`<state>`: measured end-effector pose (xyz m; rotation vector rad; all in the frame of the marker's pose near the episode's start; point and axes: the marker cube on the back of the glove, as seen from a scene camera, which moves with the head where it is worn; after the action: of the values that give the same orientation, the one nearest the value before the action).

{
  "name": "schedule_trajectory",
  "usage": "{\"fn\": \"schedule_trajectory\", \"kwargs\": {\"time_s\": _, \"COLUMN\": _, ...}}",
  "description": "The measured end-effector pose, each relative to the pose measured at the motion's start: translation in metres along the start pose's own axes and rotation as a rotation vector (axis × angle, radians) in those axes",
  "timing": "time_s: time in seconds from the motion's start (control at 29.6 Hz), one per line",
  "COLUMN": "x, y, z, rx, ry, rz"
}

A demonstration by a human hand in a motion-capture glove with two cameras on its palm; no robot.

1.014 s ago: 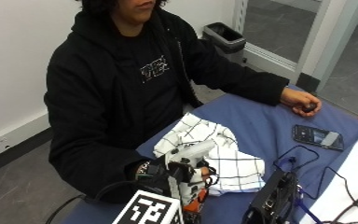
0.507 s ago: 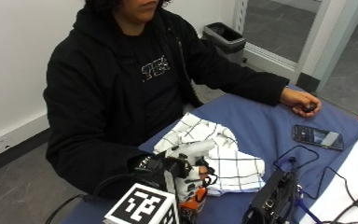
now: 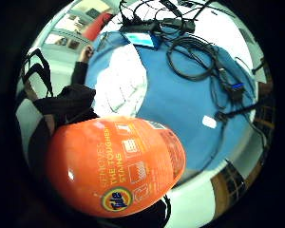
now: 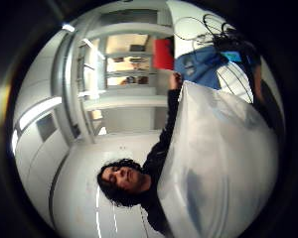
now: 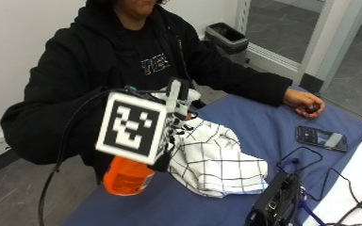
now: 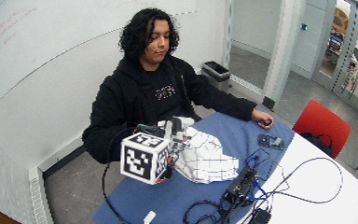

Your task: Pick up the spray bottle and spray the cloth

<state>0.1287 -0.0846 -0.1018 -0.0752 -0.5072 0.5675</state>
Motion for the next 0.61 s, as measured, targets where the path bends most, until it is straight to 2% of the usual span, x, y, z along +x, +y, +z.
{"fn": "schedule_trajectory", "kwargs": {"time_s": 0.14, "x": -0.015, "y": 0.005, "z": 0.006, "rx": -0.134, "ry": 0.216, "rz": 0.138}}
{"fn": "schedule_trajectory", "kwargs": {"time_s": 0.3, "x": -0.027, "y": 0.003, "z": 0.025, "rx": -0.283, "ry": 0.352, "rz": 0.295}}
{"fn": "schedule_trajectory", "kwargs": {"time_s": 0.61, "x": -0.024, "y": -0.014, "z": 0.064, "rx": -0.475, "ry": 0.512, "rz": 0.435}}
